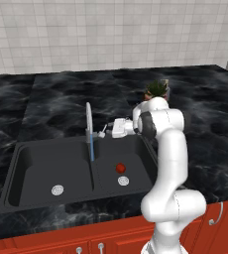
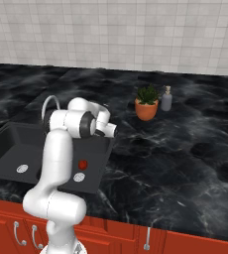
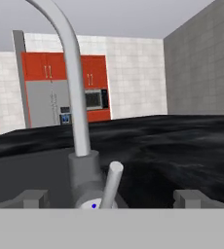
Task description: Turn on the sink faucet. Then move the bell pepper from the counter to the sink. Turn off the sink. Move the vegetable from the sink to the pot next to the stove. Finally move the pot to the front right burner.
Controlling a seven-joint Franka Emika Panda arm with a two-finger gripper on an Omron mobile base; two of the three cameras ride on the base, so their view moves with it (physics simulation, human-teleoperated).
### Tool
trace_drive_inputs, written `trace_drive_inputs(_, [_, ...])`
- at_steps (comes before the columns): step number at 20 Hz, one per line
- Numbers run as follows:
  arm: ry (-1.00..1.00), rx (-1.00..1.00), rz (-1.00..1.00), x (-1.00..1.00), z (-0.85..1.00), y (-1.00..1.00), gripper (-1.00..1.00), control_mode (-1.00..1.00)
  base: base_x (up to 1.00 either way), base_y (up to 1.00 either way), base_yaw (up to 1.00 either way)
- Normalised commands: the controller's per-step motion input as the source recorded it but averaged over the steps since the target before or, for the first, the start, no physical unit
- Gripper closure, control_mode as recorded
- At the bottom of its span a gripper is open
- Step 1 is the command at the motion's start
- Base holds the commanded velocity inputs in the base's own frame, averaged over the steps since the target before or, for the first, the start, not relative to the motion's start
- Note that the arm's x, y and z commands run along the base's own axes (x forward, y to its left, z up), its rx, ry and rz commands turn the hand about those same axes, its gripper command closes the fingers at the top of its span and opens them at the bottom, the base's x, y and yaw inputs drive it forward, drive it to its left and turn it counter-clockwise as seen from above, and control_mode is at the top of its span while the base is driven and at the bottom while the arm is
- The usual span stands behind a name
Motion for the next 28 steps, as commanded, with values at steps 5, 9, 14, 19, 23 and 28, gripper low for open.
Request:
trace_drive_inputs(5, [0.00,0.00,0.00,0.13,-0.12,0.02,-1.00,-1.00,0.00,0.00,0.00])
trace_drive_inputs(9, [0.00,0.00,0.00,0.11,-0.09,0.03,-1.00,-1.00,0.00,0.00,0.00])
trace_drive_inputs(14, [0.00,0.00,0.00,0.00,-0.01,0.05,-1.00,-1.00,0.00,0.00,0.00])
trace_drive_inputs(19, [0.00,0.00,0.01,-0.33,0.00,0.20,-1.00,-1.00,0.00,0.00,0.00])
trace_drive_inputs(23, [0.00,0.00,0.02,-0.30,0.00,0.21,-1.00,-1.00,0.00,0.00,0.00])
trace_drive_inputs(28, [0.00,0.00,0.01,-0.04,0.02,0.21,-1.00,-1.00,0.00,0.00,0.00])
